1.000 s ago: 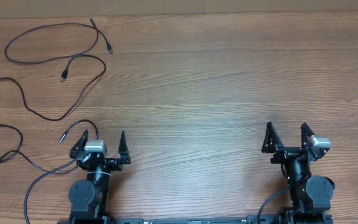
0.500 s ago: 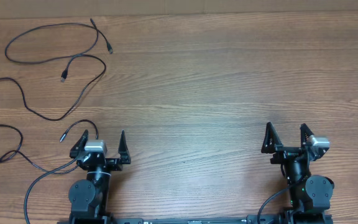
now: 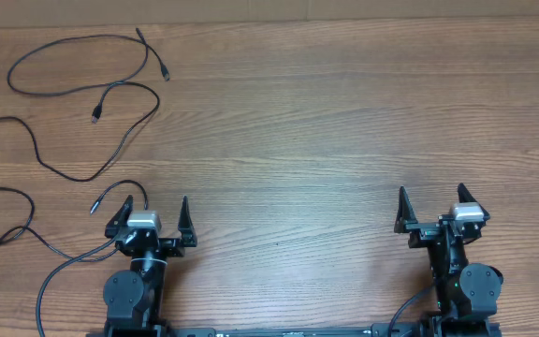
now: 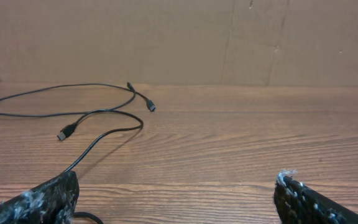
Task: Untangle cables
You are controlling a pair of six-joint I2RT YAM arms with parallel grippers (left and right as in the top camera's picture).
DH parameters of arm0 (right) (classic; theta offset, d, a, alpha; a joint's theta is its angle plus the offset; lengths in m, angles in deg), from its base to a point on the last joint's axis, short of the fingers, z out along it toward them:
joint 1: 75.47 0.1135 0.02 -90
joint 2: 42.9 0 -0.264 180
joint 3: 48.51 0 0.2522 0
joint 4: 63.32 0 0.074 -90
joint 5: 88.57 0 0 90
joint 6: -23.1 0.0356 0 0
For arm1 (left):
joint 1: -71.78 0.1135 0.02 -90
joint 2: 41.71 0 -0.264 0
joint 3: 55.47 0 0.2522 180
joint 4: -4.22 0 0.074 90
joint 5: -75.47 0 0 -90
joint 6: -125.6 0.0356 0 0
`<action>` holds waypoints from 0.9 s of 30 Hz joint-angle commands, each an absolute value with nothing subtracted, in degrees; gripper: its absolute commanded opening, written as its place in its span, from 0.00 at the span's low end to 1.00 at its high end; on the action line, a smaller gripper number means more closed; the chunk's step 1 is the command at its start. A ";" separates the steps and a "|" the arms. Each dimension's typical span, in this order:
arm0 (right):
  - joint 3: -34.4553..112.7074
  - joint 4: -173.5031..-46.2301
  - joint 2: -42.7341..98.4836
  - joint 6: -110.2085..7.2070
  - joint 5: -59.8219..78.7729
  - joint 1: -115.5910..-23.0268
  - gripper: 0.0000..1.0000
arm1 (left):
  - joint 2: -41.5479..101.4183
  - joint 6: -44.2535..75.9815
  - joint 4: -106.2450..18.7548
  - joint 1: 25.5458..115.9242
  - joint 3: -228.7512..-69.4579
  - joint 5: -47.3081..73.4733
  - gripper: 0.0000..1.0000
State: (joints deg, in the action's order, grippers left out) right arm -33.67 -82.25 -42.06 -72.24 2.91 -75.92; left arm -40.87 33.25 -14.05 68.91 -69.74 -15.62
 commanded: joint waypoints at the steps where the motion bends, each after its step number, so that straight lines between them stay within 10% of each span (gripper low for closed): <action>1: -34.30 -82.05 -42.73 -72.96 2.32 -76.36 1.00 | -41.46 34.78 -13.99 69.30 -69.50 -14.98 1.00; 27: -34.30 -81.88 -42.73 -71.26 2.34 -76.23 1.00 | -41.46 34.78 -13.99 69.30 -69.50 -15.00 1.00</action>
State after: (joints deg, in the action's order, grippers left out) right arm -33.67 -82.21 -42.06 -71.59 2.67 -75.92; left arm -40.87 33.25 -14.05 68.91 -69.74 -15.62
